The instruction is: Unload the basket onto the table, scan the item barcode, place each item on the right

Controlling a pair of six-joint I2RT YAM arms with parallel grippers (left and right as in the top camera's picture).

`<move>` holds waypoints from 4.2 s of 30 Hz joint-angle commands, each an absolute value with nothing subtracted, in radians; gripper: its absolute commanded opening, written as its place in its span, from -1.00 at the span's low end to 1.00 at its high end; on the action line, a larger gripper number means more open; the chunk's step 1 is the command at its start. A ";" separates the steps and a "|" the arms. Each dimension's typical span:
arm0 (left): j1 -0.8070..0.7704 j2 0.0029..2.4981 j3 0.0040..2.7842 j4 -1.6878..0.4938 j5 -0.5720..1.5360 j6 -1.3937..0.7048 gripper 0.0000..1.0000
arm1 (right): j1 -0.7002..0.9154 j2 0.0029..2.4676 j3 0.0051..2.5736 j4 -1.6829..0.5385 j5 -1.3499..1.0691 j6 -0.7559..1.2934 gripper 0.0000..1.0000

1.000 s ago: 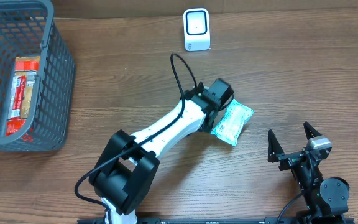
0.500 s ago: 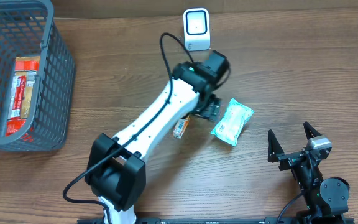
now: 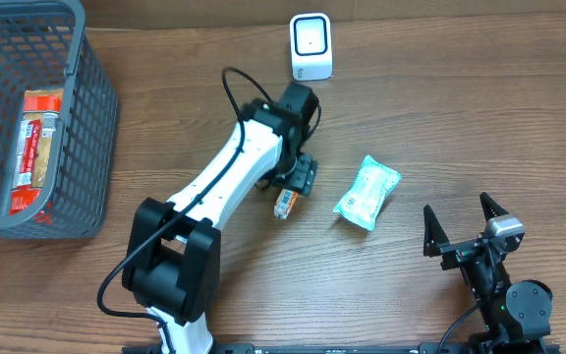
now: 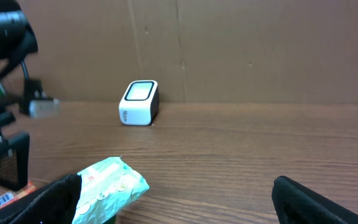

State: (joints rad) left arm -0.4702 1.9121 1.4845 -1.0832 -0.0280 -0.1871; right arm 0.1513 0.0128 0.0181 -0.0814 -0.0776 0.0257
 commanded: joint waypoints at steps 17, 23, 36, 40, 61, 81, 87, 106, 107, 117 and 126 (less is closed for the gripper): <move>-0.491 1.917 1.213 -0.801 -0.017 -0.147 0.12 | 0.148 0.004 0.008 -0.077 -0.073 0.022 1.00; -0.492 1.918 1.213 -0.792 -0.017 -0.157 -0.46 | 0.148 0.004 0.008 -0.077 -0.073 0.022 1.00; -0.492 1.919 1.213 -0.777 -0.009 -0.188 0.23 | 0.148 0.004 0.008 -0.077 -0.073 0.022 1.00; -0.492 1.925 1.213 -0.766 -0.008 -0.188 0.19 | 0.148 0.004 0.008 -0.077 -0.073 0.022 1.00; -0.483 1.919 1.443 -0.871 -0.064 -0.218 0.33 | 0.148 0.004 0.008 -0.077 -0.073 0.022 1.00; -0.570 1.814 1.657 -1.047 0.178 -0.244 0.99 | 0.148 0.004 0.008 -0.077 -0.073 0.022 1.00; -0.619 1.814 1.578 -0.982 0.192 -0.244 0.97 | 0.148 0.004 0.008 -0.077 -0.073 0.022 1.00; -0.641 1.815 1.332 -0.736 0.316 -0.274 0.48 | 0.148 0.004 0.008 -0.077 -0.073 0.022 1.00; -0.643 1.815 1.328 -0.731 0.316 -0.274 0.48 | 0.148 0.004 0.008 -0.077 -0.073 0.022 1.00; -0.645 1.820 1.310 -0.712 0.315 -0.303 0.40 | 0.148 0.004 0.008 -0.077 -0.073 0.022 1.00; -0.646 1.822 1.299 -0.679 0.311 -0.311 -0.61 | 0.148 0.004 0.008 -0.077 -0.073 0.022 1.00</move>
